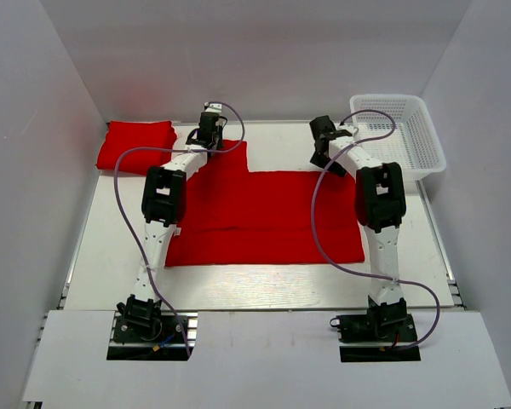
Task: Fold and stack the t-shirts
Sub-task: Grap the side of the flattened tshirt furthest away from the robot with both arms
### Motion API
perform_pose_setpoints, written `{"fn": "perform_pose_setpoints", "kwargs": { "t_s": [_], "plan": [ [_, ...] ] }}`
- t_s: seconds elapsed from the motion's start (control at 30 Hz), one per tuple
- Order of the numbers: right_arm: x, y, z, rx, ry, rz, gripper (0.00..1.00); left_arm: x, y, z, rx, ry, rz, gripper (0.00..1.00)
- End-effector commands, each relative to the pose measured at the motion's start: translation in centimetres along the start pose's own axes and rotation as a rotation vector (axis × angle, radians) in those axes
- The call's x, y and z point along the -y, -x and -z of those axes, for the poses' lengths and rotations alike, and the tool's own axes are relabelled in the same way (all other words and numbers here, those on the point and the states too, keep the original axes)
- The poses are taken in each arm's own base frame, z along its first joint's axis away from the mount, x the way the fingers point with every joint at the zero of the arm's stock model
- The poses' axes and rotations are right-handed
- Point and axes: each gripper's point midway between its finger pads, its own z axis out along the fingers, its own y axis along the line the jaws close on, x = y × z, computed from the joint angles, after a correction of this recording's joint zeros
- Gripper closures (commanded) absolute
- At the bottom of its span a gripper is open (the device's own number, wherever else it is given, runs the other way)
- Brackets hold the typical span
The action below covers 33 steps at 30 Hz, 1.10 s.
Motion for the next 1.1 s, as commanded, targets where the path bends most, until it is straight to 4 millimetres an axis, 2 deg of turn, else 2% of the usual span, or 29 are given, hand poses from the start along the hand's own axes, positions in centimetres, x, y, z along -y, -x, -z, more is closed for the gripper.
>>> {"fn": "perform_pose_setpoints", "kwargs": {
  "t_s": [0.0, 0.1, 0.27, 0.37, 0.4, 0.5, 0.6, 0.63, 0.67, 0.7, 0.73, 0.87, 0.9, 0.93, 0.97, 1.03, 1.07],
  "plan": [
    [0.6, 0.0, -1.1, 0.007, -0.037, -0.026, 0.20, -0.3, 4.7, 2.5, 0.063, -0.011, 0.003, 1.00],
    [1.0, -0.6, -1.7, -0.009, -0.058, -0.022, 0.21, -0.3, 4.8, 2.6, 0.061, -0.011, 0.002, 1.00],
    [0.4, -1.7, -2.9, -0.041, -0.037, -0.023, 0.24, -0.2, 5.3, 2.7, 0.070, -0.024, -0.017, 1.00],
    [0.3, -2.4, -3.2, -0.065, -0.033, -0.023, 0.47, -0.2, 5.3, 2.7, 0.070, -0.025, -0.018, 1.00],
    [0.3, -2.4, -3.0, -0.063, -0.032, -0.026, 0.58, -0.2, 5.8, 3.0, 0.079, -0.025, -0.016, 1.00],
    [0.7, -2.0, -2.6, -0.050, -0.043, -0.026, 0.63, -0.4, 5.6, 3.0, 0.069, -0.015, -0.027, 1.00],
    [1.0, -2.0, -2.2, -0.046, -0.049, -0.021, 0.74, -1.1, 6.1, 3.2, 0.077, -0.007, -0.021, 1.00],
    [1.1, -1.6, -1.9, -0.039, -0.045, -0.025, 0.85, -1.1, 6.3, 3.3, 0.076, -0.007, -0.021, 1.00],
    [1.2, -1.5, -1.7, -0.039, -0.044, -0.027, 0.91, -1.1, 7.0, 3.6, 0.088, -0.008, -0.018, 1.00],
    [1.4, -1.7, -1.5, -0.044, -0.049, -0.022, 0.95, -1.1, 7.6, 4.0, 0.098, -0.008, -0.016, 1.00],
    [1.5, -1.6, -1.2, -0.041, -0.050, -0.022, 1.00, -1.1, 7.4, 4.0, 0.089, -0.008, -0.018, 1.00],
    [2.4, -1.1, -0.4, -0.028, -0.069, -0.029, 1.00, -1.2, 9.0, 5.6, 0.110, -0.020, -0.014, 1.00],
    [2.7, -1.2, -0.2, -0.028, -0.075, -0.028, 1.00, -1.1, 8.4, 5.8, 0.096, -0.031, -0.018, 1.00],
    [2.8, -1.4, -0.1, -0.029, -0.077, -0.020, 1.00, -0.9, 8.7, 6.3, 0.098, -0.042, -0.018, 1.00],
    [2.9, -1.0, 0.3, -0.022, -0.074, -0.023, 1.00, -1.1, 9.9, 7.2, 0.124, -0.043, -0.013, 1.00],
    [3.4, -0.8, 0.8, -0.007, -0.086, -0.020, 1.00, -1.0, 9.2, 7.9, 0.104, -0.058, -0.017, 1.00],
    [3.3, -0.6, 1.5, -0.002, -0.068, -0.009, 1.00, -1.2, 10.6, 9.2, 0.134, -0.059, -0.012, 1.00]
  ]
}}
